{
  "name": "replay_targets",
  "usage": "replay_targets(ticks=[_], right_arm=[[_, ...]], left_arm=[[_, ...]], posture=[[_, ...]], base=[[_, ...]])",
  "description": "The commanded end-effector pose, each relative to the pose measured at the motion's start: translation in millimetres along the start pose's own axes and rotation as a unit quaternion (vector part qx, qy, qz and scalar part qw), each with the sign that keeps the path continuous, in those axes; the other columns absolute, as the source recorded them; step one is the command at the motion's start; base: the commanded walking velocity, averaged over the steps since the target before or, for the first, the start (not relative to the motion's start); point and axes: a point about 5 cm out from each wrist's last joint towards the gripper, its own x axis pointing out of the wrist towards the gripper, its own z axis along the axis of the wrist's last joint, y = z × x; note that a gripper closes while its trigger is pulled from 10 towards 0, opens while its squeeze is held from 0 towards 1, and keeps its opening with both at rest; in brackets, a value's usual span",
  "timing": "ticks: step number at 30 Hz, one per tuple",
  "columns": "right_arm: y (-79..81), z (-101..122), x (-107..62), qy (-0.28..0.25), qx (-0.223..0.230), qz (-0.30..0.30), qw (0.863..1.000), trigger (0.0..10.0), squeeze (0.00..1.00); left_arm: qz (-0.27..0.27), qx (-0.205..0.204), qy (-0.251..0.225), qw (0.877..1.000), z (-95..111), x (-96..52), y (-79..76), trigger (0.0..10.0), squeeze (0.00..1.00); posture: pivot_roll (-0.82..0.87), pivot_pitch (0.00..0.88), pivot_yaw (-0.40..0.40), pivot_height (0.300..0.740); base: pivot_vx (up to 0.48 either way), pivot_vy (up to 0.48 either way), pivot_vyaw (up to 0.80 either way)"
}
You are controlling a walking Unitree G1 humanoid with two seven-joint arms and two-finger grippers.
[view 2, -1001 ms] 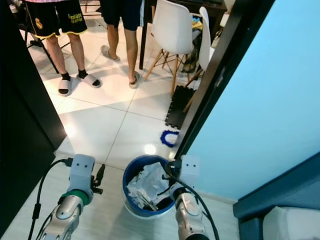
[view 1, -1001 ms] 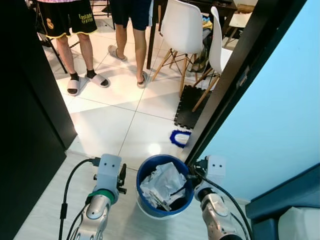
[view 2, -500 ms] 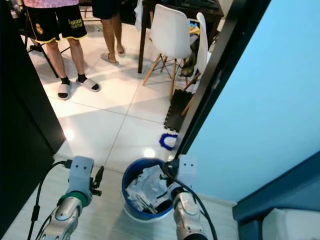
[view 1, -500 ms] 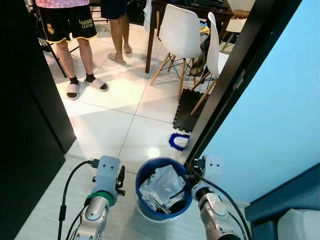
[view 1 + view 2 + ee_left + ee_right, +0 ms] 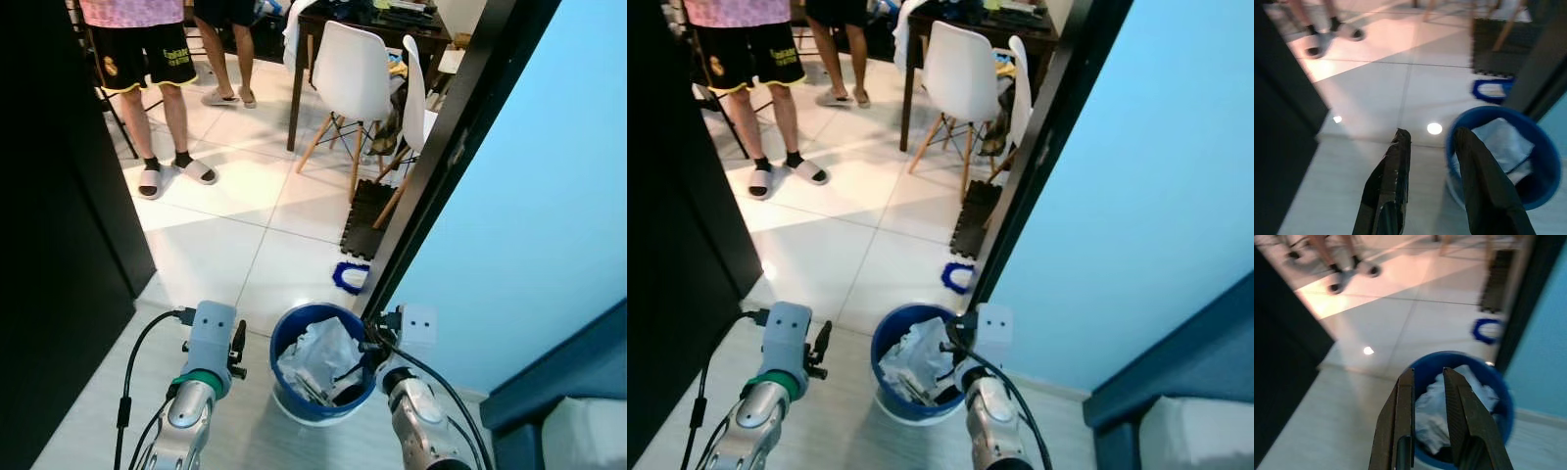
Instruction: Clean up the room
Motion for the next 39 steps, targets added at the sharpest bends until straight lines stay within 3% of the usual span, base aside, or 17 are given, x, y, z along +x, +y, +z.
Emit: replay_targets(ticks=[1, 17, 32, 39], right_arm=[[-3.1, -2.9, -2.0, 0.006, 0.003, -0.008, 1.0, 10.0, 0.0], [-3.4, -3.1, -2.0, 0.008, 0.003, -0.012, 1.0, 10.0, 0.0], [-3.9, -1.8, -1.5, 0.007, -0.007, -0.011, 1.0, 10.0, 0.0], [-4.6, -1.6, -2.1, 0.006, -0.017, -0.01, 1.0, 10.0, 0.0]], left_arm=[[0.001, -0.004, 0.013, 1.0, -7.4, -2.7, -0.3, 10.0, 0.0], [0.003, -0.003, 0.014, 1.0, -7.4, -1.2, 2.2, 10.0, 0.0], [0.007, 0.003, 0.017, 1.0, -8.1, -0.4, 2.2, 10.0, 0.0], [0.009, 0.003, 0.016, 1.0, -8.6, -1.1, 1.3, 10.0, 0.0]], posture=[[0.01, 0.017, -0.005, 0.74], [0.01, 0.025, -0.003, 0.74], [0.01, 0.024, -0.006, 0.74], [0.01, 0.023, -0.007, 0.74]], base=[[-0.255, 0.0, 0.0], [-0.246, 0.0, 0.0], [0.0, 0.0, 0.0], [0.0, 0.0, -0.8]])
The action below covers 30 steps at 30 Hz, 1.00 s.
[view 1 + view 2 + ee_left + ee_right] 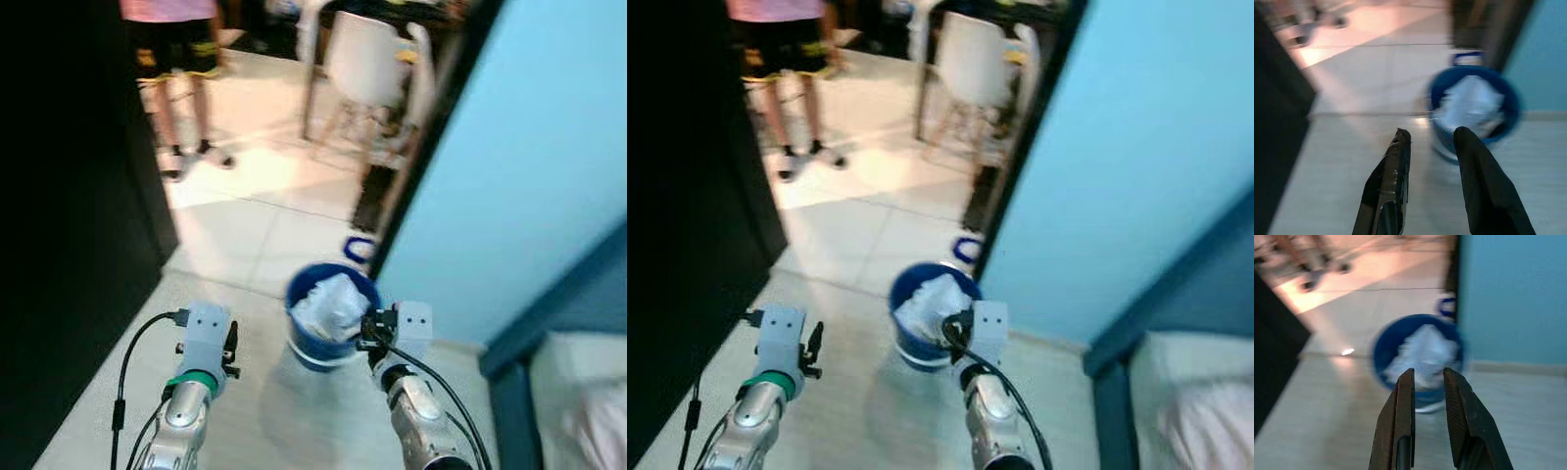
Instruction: Clean up the room
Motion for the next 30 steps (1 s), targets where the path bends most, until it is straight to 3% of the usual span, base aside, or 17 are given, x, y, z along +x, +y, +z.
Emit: replay_targets(ticks=[1, 30], right_arm=[[0.0, -5.4, -3.0, 0.009, -0.002, -0.002, 1.0, 10.0, 0.0], [-7.7, -7.7, -4.6, 0.018, -0.016, -0.032, 0.999, 10.0, 0.0]], left_arm=[[-0.002, 0.0, 0.007, 1.0, -4.7, -2.3, -2.2, 10.0, 0.0], [0.004, 0.007, 0.002, 1.0, -3.0, -1.2, -0.9, 10.0, 0.0]], posture=[[0.01, 0.023, -0.007, 0.74], [0.01, 0.027, -0.001, 0.74]], base=[[0.0, 0.0, -0.8], [0.0, 0.0, -0.8]])
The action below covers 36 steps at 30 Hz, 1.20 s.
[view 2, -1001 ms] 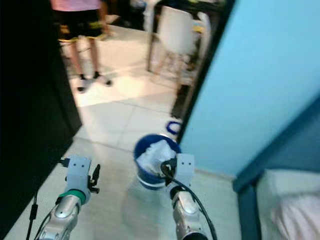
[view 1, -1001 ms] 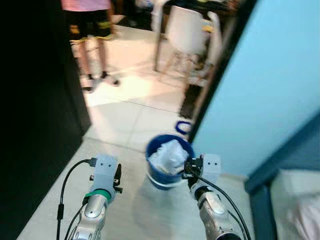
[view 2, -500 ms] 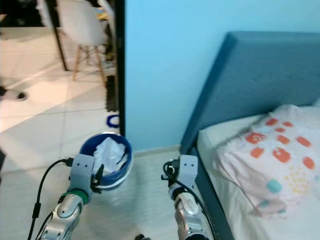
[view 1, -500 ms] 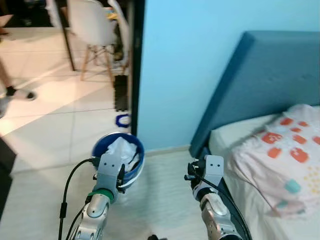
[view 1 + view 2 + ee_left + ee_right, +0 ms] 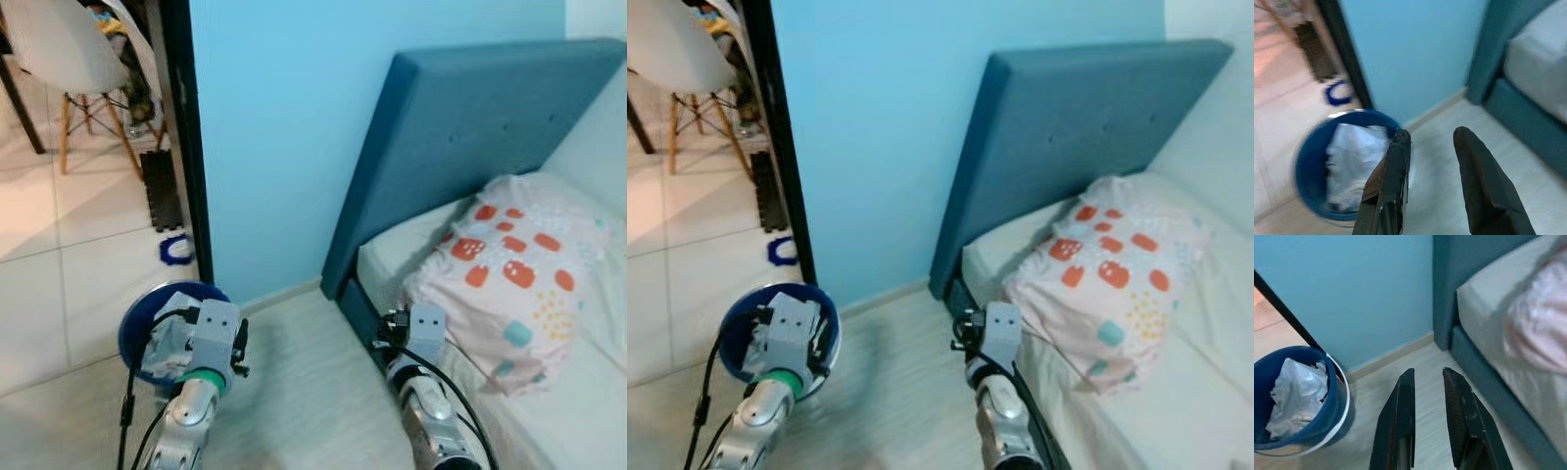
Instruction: Clean up the room
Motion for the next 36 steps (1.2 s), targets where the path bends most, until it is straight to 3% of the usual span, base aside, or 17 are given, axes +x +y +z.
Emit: replay_targets(ticks=[1, 23, 36], right_arm=[[-9.8, -8.8, -5.2, 0.019, 0.0, -0.02, 1.0, 10.0, 0.0], [-17.0, -11.5, -7.0, 0.026, -0.004, -0.048, 0.998, 10.0, 0.0], [-11.7, -12.3, -6.0, 0.029, -0.003, -0.04, 0.999, 10.0, 0.0]], left_arm=[[-0.007, 0.0, 0.008, 1.0, -4.7, -2.1, -6.0, 10.0, 0.0], [-0.001, 0.006, 0.019, 1.0, -7.6, -2.6, -3.9, 10.0, 0.0], [-0.005, 0.002, 0.019, 1.0, -7.2, -2.6, -3.5, 10.0, 0.0]], posture=[[0.01, 0.027, 0.0, 0.74], [0.02, 0.032, 0.006, 0.74], [0.02, 0.026, 0.007, 0.74]], base=[[0.0, 0.0, -0.8], [0.0, 0.0, -0.8], [0.0, 0.0, -0.8]])
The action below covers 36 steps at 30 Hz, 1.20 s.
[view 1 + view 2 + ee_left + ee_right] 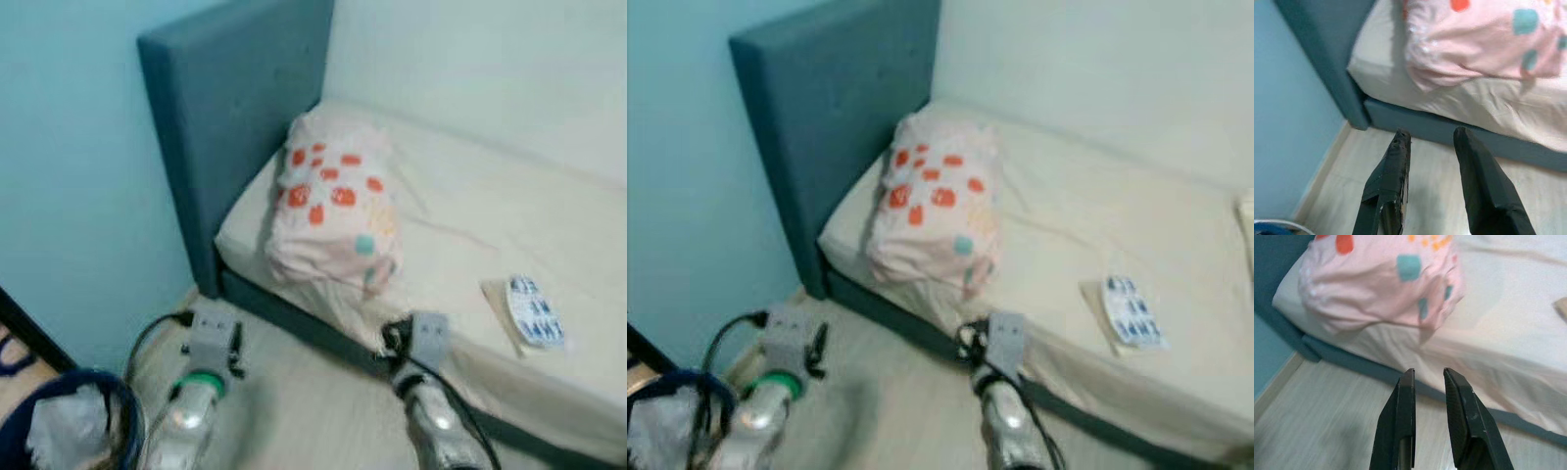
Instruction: Clean up the room
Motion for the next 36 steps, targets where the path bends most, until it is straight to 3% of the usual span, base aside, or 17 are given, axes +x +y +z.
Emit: replay_targets(ticks=[1, 4, 8, 17, 36], right_arm=[[1.7, -10.3, -4.5, 0.021, 0.002, 0.003, 1.0, 10.0, 0.0], [2.5, -9.9, -4.2, 0.021, 0.001, 0.006, 1.0, 10.0, 0.0], [17.1, -11.2, -5.1, 0.023, -0.021, 0.064, 0.997, 10.0, 0.0], [23.5, -13.2, -5.1, 0.029, -0.011, 0.069, 0.997, 10.0, 0.0], [18.3, -13.7, -4.8, 0.031, -0.006, 0.055, 0.998, 10.0, 0.0]], left_arm=[[0.002, 0.001, 0.016, 1.0, -7.4, -2.6, 1.6, 10.0, 0.0], [0.003, 0.0, 0.015, 1.0, -7.0, -2.5, 1.6, 10.0, 0.0], [-0.004, -0.011, 0.009, 1.0, -5.0, -3.2, 0.3, 10.0, 0.0], [-0.005, -0.013, 0.006, 1.0, -4.7, -4.4, 1.1, 10.0, 0.0], [-0.005, -0.013, 0.005, 1.0, -3.0, -3.3, 3.8, 10.0, 0.0]], posture=[[0.02, 0.025, 0.007, 0.74], [0.02, 0.023, 0.006, 0.74], [0.02, 0.02, 0.002, 0.74], [0.03, 0.016, -0.001, 0.74], [0.03, 0.023, 0.004, 0.74]], base=[[0.0, 0.0, -0.8], [0.0, 0.0, -0.8], [0.0, 0.0, -0.33], [0.212, 0.0, 0.0], [0.286, 0.0, 0.0]])
